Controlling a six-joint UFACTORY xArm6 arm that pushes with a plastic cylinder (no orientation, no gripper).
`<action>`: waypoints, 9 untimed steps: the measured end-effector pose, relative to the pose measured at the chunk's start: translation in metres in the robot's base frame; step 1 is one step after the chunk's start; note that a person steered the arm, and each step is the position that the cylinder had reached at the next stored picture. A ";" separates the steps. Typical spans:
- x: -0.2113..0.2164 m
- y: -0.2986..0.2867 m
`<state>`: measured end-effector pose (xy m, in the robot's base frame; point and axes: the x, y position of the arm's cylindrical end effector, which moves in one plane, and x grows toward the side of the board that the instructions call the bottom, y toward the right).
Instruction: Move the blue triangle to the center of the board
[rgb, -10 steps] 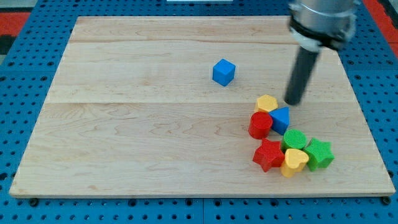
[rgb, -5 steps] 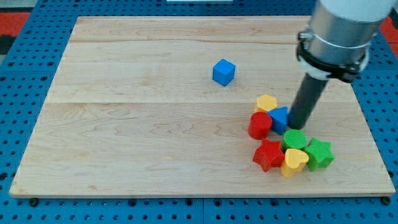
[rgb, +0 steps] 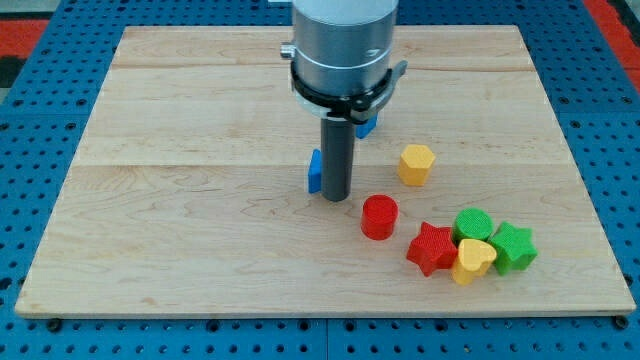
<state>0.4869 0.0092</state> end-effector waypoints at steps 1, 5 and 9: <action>0.007 0.003; -0.022 -0.029; -0.069 0.029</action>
